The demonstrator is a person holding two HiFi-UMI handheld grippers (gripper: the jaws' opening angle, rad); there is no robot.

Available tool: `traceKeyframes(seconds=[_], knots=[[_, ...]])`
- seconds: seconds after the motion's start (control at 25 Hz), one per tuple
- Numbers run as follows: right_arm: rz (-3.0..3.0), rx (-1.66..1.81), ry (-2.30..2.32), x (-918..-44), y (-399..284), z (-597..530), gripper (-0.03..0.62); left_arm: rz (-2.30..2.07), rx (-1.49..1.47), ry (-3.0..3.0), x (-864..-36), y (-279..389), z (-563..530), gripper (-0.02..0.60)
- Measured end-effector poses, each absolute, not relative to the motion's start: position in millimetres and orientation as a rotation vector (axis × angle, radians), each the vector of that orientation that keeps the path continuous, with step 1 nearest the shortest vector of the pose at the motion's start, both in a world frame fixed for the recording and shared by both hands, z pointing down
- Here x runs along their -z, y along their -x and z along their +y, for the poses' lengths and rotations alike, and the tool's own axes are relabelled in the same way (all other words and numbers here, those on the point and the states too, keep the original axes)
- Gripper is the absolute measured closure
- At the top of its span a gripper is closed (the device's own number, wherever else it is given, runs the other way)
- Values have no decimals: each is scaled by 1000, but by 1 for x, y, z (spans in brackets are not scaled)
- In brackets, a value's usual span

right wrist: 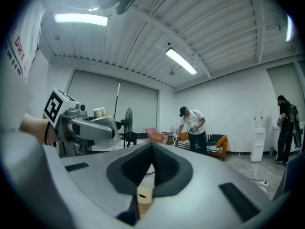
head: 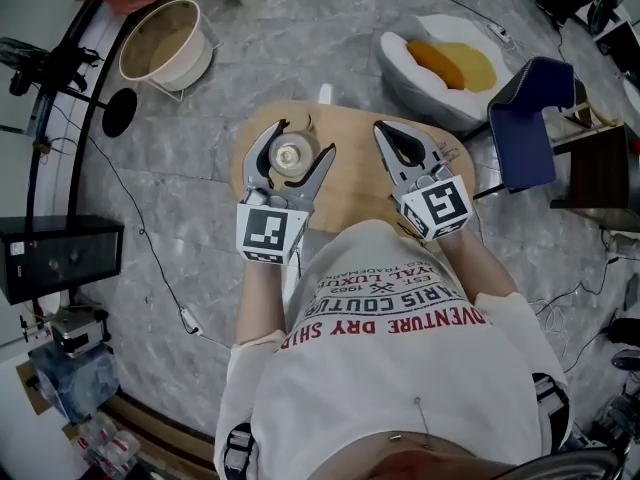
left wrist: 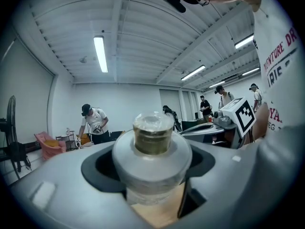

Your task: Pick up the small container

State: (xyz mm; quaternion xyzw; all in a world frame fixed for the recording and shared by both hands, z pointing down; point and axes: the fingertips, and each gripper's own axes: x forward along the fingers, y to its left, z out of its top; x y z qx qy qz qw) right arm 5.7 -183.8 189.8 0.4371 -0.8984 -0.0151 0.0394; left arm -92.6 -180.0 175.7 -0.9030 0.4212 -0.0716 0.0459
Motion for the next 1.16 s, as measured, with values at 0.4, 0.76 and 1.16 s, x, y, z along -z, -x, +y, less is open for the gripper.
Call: traceKeyframes(seconds=[0.4, 0.76, 1.16], knots=[[-2748, 54, -1310, -191, 2, -191, 588, 1286, 243, 2758, -177, 96, -186, 238], [-2738, 45, -1317, -191, 5, -192, 588, 1275, 210, 2782, -178, 101, -186, 238], [-2738, 47, -1322, -191, 9, -188, 588, 1274, 228, 2780, -179, 106, -184, 239]])
